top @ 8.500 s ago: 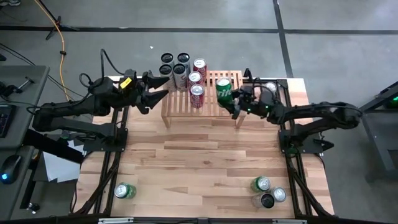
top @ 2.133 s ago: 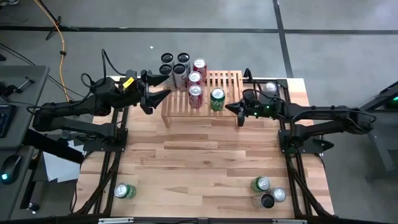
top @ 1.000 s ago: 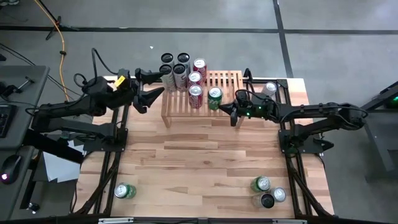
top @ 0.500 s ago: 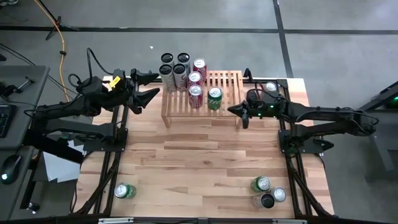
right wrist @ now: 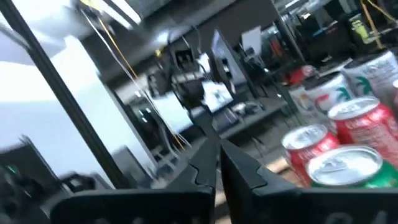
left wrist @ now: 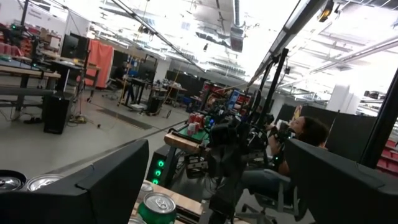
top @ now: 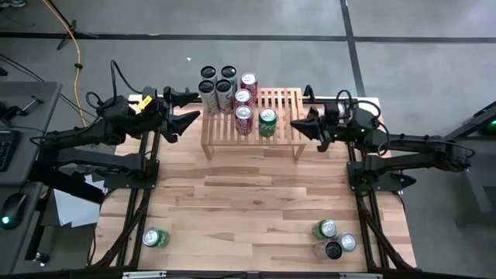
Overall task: Place canned beverage on shelf
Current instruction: Put the white pink soda can on the shelf aligned with other white pink soda can
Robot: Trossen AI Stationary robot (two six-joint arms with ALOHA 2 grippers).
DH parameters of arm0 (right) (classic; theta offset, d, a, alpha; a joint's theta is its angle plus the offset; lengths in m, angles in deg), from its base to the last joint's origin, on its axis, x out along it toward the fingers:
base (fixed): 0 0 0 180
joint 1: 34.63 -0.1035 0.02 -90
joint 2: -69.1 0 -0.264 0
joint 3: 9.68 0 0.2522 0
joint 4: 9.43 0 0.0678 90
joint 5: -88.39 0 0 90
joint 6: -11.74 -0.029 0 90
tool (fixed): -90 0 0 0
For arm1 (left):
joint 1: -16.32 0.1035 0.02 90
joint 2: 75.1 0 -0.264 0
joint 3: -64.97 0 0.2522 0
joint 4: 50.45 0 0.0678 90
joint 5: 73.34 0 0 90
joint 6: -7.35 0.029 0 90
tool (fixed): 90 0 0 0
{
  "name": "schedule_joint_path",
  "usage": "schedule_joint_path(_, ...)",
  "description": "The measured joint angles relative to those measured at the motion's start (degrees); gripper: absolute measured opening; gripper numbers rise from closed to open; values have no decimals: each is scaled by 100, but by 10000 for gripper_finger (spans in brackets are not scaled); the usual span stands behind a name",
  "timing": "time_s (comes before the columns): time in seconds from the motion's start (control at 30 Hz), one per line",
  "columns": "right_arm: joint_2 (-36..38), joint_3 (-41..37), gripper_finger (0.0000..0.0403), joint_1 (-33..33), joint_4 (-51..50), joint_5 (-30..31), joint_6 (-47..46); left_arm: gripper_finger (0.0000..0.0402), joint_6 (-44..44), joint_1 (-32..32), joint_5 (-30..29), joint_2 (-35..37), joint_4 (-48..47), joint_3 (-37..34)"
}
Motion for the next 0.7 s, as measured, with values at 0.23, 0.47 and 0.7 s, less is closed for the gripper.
schedule_joint_path(0.23,-50,1000,122,-118,-1630,-337,-206,367,-1,2,2,0,0,0)
schedule_joint_path(0.47,-389,2962,301,-544,-5451,-344,490,367,-3,2,2,0,0,0)
schedule_joint_path(0.7,-1046,4162,393,-1157,-8086,-828,-54,367,-4,0,4,-4,-108,0)
